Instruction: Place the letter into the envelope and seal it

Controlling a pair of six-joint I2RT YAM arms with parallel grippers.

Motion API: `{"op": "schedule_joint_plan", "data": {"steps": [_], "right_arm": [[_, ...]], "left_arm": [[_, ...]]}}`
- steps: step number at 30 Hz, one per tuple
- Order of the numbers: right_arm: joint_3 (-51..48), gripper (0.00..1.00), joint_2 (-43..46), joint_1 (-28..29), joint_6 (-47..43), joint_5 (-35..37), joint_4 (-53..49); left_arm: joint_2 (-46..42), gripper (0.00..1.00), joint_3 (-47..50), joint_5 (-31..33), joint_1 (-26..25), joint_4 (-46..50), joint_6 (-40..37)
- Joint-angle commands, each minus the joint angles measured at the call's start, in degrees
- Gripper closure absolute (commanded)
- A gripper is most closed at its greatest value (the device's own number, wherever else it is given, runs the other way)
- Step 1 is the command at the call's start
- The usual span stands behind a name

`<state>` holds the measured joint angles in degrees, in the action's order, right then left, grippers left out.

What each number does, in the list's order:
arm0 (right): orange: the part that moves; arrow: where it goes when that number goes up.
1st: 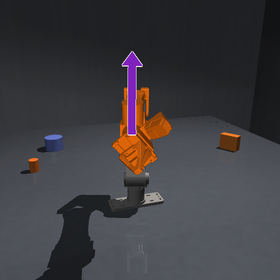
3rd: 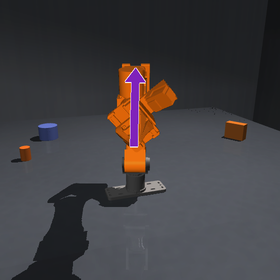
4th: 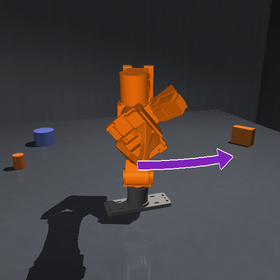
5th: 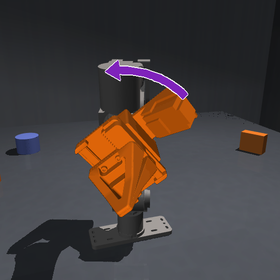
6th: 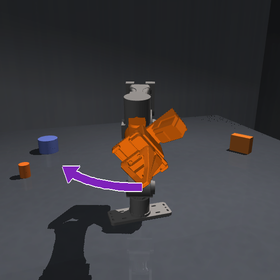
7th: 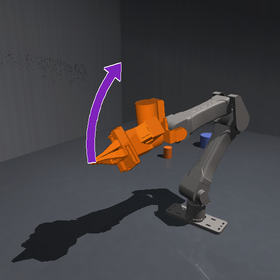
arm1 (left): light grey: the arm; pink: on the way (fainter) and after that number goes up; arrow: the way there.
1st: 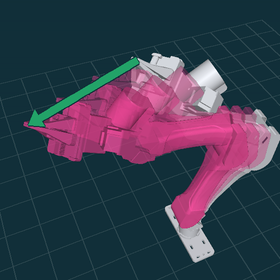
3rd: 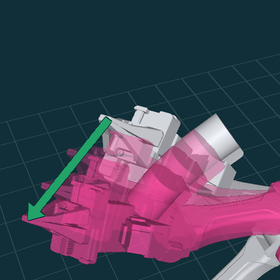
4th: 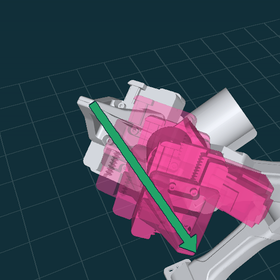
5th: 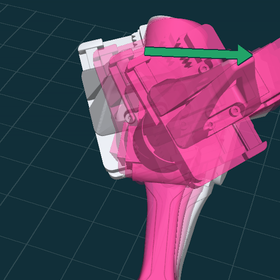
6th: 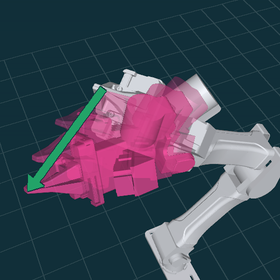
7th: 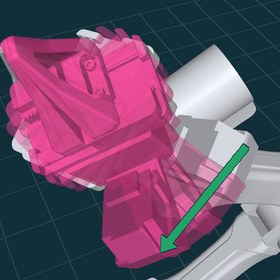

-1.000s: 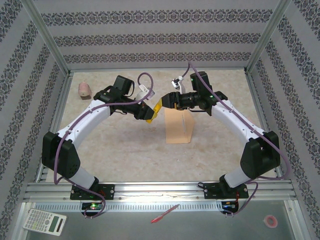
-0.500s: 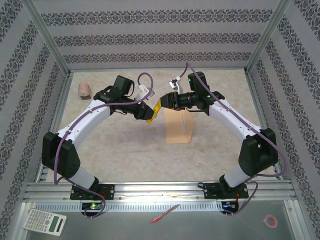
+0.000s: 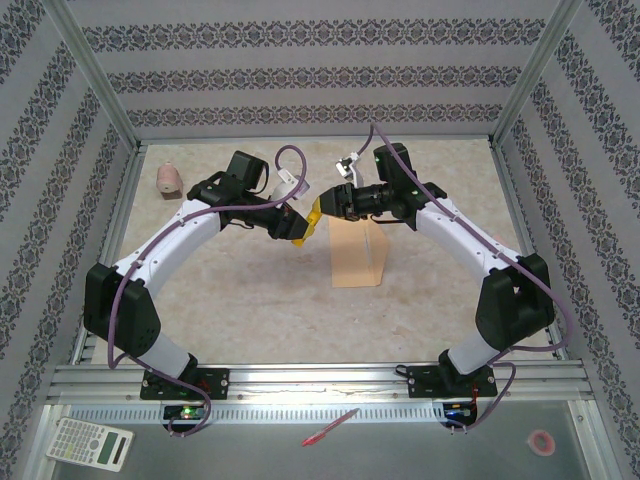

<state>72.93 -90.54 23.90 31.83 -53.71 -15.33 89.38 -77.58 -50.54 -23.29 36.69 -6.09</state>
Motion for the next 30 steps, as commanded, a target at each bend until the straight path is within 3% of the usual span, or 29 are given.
{"op": "schedule_joint_plan", "data": {"steps": [1, 30], "right_arm": [[0.73, 0.61, -0.34, 0.69, 0.75, -1.57, 1.8], [0.38, 0.6, -1.75, 1.15, 2.02, -3.17, 2.95]], "left_arm": [[-0.35, 0.87, 0.15, -0.62, -0.62, -0.45, -1.38], [-0.61, 0.87, 0.24, 1.41, -0.63, -2.72, 0.29]]}}
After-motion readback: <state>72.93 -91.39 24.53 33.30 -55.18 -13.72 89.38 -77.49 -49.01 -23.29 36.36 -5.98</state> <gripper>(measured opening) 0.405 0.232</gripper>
